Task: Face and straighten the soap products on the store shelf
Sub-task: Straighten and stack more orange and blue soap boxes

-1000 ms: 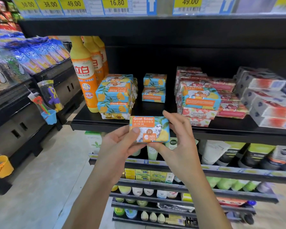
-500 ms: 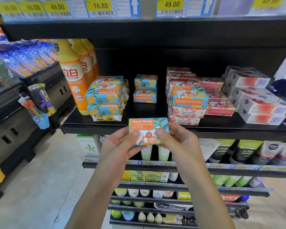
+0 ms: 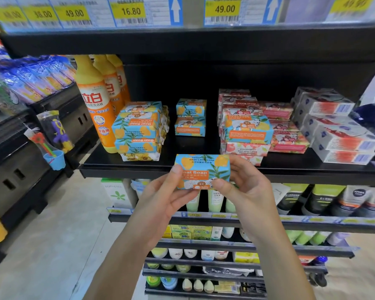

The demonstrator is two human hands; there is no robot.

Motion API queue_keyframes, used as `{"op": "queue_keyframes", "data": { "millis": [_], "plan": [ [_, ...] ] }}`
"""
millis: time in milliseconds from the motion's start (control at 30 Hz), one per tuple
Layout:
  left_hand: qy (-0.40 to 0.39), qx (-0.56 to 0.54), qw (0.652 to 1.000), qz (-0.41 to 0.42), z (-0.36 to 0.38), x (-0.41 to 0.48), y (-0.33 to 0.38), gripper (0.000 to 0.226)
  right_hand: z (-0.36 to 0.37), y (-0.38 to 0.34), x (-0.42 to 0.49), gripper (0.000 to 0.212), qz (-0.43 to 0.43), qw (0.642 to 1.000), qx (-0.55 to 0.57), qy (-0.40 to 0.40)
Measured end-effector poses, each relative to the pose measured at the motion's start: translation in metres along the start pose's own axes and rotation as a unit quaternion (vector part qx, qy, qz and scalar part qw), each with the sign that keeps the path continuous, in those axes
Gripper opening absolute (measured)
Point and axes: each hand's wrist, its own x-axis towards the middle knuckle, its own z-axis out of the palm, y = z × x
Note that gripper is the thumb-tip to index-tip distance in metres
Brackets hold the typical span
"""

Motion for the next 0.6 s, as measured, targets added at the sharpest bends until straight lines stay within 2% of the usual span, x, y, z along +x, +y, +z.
{"op": "queue_keyframes", "data": {
  "millis": [300,500,600],
  "plan": [
    [0.009,-0.029,1.0,-0.002,0.0038,0.0036,0.0036,0.053,-0.0052,0.0017,-0.0006,0.049,0.003,1.0,-0.005,-0.017],
    [0.015,-0.011,0.999,0.029,0.0041,0.0035,0.002,0.047,0.0009,-0.0048,-0.0009,0.052,0.091,0.996,0.017,0.004],
    [0.008,0.015,0.999,0.043,0.003,0.0026,0.0009,0.046,0.0043,-0.0072,-0.0002,0.064,0.124,0.992,0.034,0.018]
  ]
}}
